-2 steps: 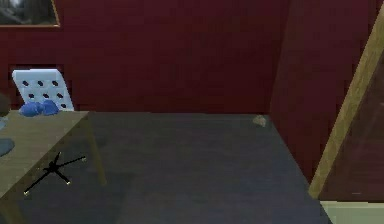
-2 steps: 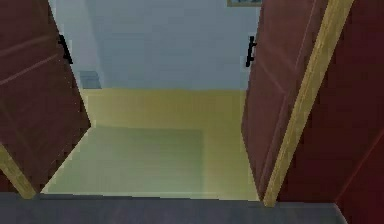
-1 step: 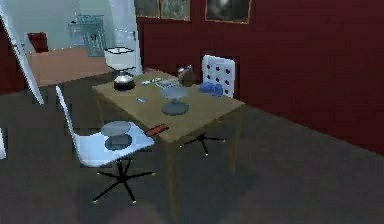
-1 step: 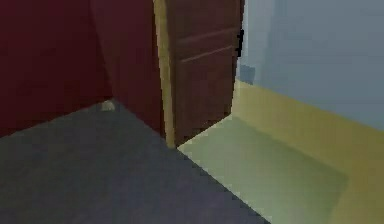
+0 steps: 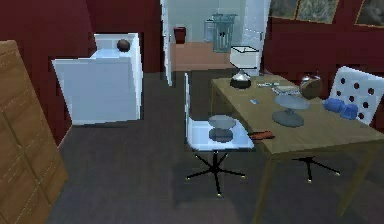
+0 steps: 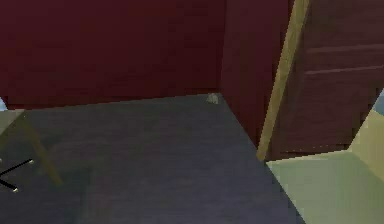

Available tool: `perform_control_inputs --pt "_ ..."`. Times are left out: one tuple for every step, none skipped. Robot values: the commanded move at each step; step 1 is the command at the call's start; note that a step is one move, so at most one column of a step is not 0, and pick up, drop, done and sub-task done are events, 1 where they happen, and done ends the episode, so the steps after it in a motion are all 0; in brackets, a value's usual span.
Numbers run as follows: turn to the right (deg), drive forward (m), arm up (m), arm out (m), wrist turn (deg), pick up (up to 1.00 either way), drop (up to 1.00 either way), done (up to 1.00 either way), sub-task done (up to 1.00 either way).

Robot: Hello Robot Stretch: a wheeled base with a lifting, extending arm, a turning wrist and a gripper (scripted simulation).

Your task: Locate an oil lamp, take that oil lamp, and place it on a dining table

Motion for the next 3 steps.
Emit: perform_control_inputs --pt "0.0 0.30 0.00 0.00 0.0 0.00 0.00 0.00 0.00" --pt "-42.0 0.00 0.00 0.00 0.0 0.00 0.00 0.00 0.00" --pt "0.0 0.85 0.00 0.00 0.0 0.00 0.00 0.00 0.00"
